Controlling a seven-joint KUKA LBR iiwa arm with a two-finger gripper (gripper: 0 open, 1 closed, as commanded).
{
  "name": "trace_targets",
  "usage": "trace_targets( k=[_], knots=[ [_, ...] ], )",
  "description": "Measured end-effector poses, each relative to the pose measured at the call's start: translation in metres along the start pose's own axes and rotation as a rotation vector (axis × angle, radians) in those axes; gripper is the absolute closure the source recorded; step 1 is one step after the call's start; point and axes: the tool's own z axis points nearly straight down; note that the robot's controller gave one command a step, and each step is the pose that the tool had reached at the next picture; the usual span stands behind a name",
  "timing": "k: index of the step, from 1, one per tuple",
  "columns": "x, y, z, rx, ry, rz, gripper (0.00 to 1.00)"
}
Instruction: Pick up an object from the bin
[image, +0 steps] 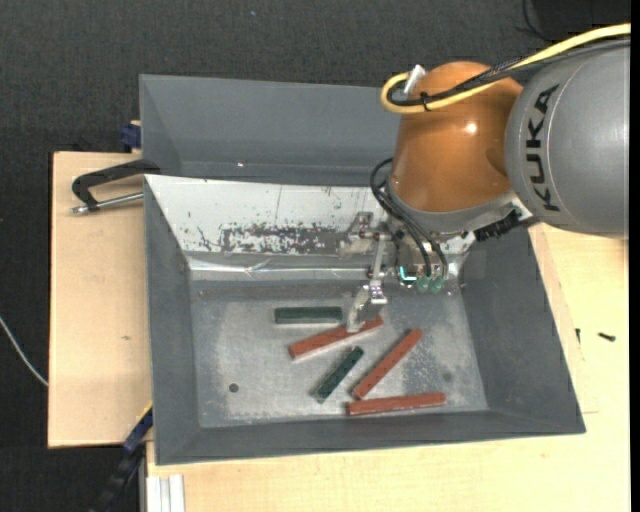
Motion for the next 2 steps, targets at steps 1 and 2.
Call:
trace_targets(
  k=[1,2],
  knots=[
    [-0.002,0.000,-0.004,-0.001,-0.008,0.001,0.00],
    [-0.007,0.001,0.032,0.000,-0.014,-0.057,0.00]
  ],
)
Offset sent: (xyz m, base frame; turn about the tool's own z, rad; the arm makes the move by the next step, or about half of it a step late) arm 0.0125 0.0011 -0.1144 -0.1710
